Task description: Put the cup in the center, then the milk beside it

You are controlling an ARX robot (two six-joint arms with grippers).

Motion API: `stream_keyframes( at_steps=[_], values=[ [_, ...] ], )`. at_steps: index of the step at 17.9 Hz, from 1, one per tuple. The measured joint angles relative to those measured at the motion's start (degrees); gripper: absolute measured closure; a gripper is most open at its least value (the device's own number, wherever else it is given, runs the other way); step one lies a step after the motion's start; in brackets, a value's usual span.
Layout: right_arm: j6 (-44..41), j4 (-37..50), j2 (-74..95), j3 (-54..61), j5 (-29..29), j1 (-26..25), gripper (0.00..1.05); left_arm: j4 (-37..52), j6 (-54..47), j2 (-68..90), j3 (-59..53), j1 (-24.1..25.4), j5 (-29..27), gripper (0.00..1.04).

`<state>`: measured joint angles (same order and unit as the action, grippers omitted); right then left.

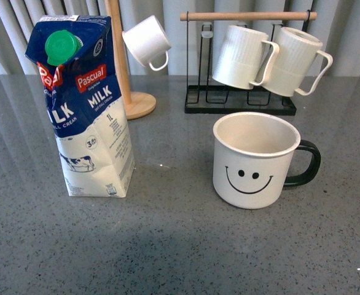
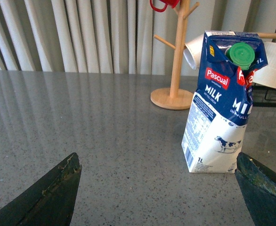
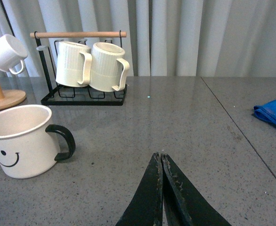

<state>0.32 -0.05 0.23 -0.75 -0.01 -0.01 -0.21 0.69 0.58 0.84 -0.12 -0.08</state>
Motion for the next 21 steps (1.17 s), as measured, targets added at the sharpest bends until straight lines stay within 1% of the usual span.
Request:
stream_keyframes(
  at_steps=[6,7,8,9,18,19,21],
  values=[
    [0.00,-0.17,0.02,0.00,0.00,0.00,1.03,0.00,-0.07,0.00,0.00,0.00,0.07,0.07],
    [-0.07,-0.17,0.02,0.00,0.00,0.00,1.01,0.00,-0.07,0.00,0.00,0.00,0.07,0.07],
    [-0.07,-0.17,0.02,0.00,0.00,0.00,0.92,0.00,-0.07,0.00,0.00,0.00,0.07,0.07],
    [-0.07,-0.17,0.02,0.00,0.00,0.00,0.79,0.00,-0.07,0.00,0.00,0.00,0.07,0.07],
    [-0.04,-0.17,0.02,0.00,0.00,0.00,0.04,0.00,-0.07,0.00,0.00,0.00,0.07,0.07],
    [-0.04,-0.17,0.02,0.00,0.00,0.00,0.07,0.00,-0.07,0.00,0.00,0.00,0.07,0.07],
    [-0.04,-0.17,0.02,0.00,0.00,0.00,0.06,0.00,-0.07,0.00,0.00,0.00,0.07,0.07]
  ],
)
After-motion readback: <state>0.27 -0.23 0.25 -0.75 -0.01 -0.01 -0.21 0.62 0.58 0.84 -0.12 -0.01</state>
